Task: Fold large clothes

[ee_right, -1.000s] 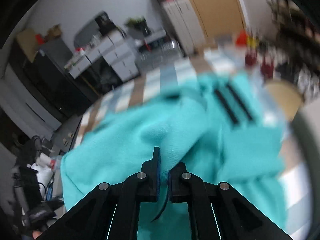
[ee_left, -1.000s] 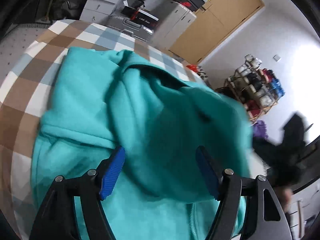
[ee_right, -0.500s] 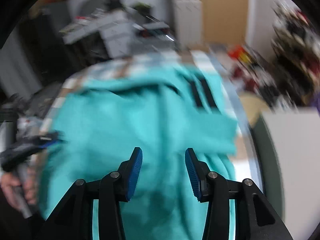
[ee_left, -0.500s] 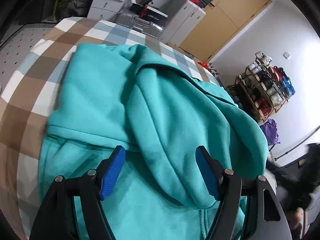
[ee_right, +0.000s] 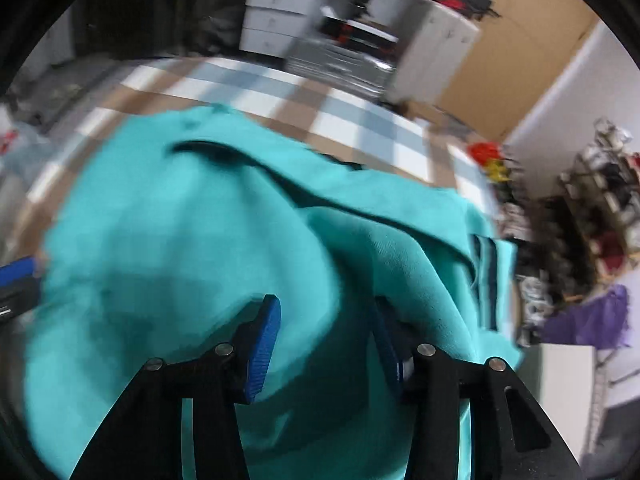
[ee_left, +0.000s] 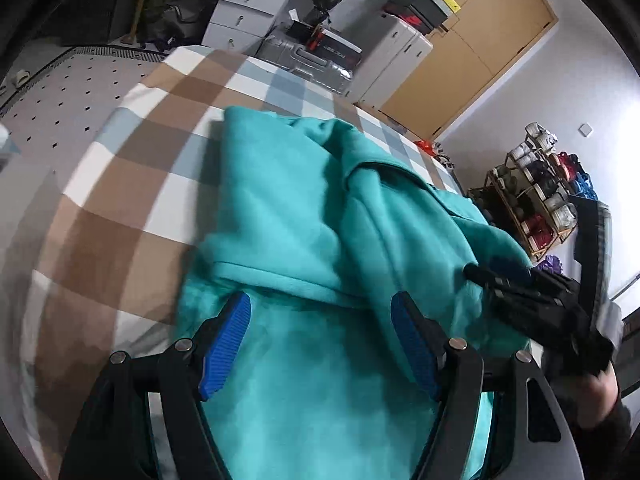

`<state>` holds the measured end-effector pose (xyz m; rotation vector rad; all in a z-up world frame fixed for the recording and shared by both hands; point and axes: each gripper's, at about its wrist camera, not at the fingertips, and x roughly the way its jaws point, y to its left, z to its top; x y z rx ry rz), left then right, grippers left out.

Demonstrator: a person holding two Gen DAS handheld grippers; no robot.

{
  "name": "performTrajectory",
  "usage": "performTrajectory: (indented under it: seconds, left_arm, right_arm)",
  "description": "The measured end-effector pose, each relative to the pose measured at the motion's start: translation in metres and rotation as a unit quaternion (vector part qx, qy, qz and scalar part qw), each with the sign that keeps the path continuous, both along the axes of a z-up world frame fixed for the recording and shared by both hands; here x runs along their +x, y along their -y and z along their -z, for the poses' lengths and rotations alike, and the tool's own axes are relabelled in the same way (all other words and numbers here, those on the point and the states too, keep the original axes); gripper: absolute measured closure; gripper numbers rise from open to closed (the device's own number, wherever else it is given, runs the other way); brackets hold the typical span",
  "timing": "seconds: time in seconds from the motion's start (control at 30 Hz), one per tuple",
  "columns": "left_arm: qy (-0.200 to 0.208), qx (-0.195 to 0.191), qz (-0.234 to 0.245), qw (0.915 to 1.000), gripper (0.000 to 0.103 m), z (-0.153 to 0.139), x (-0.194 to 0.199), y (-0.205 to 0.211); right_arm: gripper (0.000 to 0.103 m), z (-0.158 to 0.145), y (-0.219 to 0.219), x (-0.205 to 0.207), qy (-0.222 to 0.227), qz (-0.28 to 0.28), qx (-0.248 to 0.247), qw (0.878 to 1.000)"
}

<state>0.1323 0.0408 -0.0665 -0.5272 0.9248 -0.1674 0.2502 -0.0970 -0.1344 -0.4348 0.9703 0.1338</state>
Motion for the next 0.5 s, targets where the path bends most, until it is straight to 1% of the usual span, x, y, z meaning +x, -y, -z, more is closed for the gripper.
performTrajectory:
  seconds: [0.1, 0.13, 0.17, 0.2, 0.23, 0.3, 0.37, 0.43, 0.47, 0.5]
  left_arm:
    - [-0.007, -0.013, -0.005, 0.9999, 0.034, 0.002, 0.001, -0.008]
    - [-0.010, -0.018, -0.007, 0.9998, 0.034, 0.003, 0.002, -0.010]
    - [-0.014, -0.027, -0.008, 0.9995, 0.034, 0.004, 0.004, -0.012]
    - [-0.019, -0.035, -0.008, 0.9992, 0.034, 0.006, 0.005, -0.013]
    - [-0.022, -0.038, -0.008, 0.9990, 0.034, 0.007, 0.005, -0.014]
    - [-0.027, -0.041, -0.009, 0.9988, 0.034, 0.008, 0.006, -0.016]
    - [-0.030, -0.045, -0.010, 0.9985, 0.034, 0.009, 0.006, -0.018]
    - [-0.028, -0.049, -0.014, 0.9983, 0.034, 0.008, 0.005, -0.020]
    - [-0.027, -0.049, -0.014, 0.9983, 0.034, 0.008, 0.005, -0.020]
    - [-0.027, -0.050, -0.015, 0.9983, 0.034, 0.007, 0.005, -0.019]
  right_arm:
    - [0.055, 0.024, -0.003, 0.016, -0.039, -0.002, -0.054, 0.998]
    - [0.062, 0.029, -0.003, 0.019, -0.047, 0.000, -0.055, 0.997]
    - [0.090, 0.030, -0.001, 0.022, -0.055, 0.004, -0.041, 0.998]
    - [0.097, 0.031, -0.001, 0.024, -0.063, 0.011, -0.032, 0.997]
    - [0.097, 0.029, 0.001, 0.026, -0.065, 0.021, -0.018, 0.998]
    - [0.098, 0.020, -0.001, 0.022, -0.053, 0.018, -0.004, 0.998]
    - [0.098, -0.001, -0.005, 0.014, -0.023, 0.006, 0.014, 1.000]
    - [0.098, -0.027, -0.010, 0.003, 0.000, -0.008, 0.061, 0.998]
    - [0.098, -0.041, -0.014, -0.006, 0.017, -0.019, 0.079, 0.997]
    - [0.098, -0.052, -0.018, -0.013, 0.031, -0.028, 0.087, 0.995]
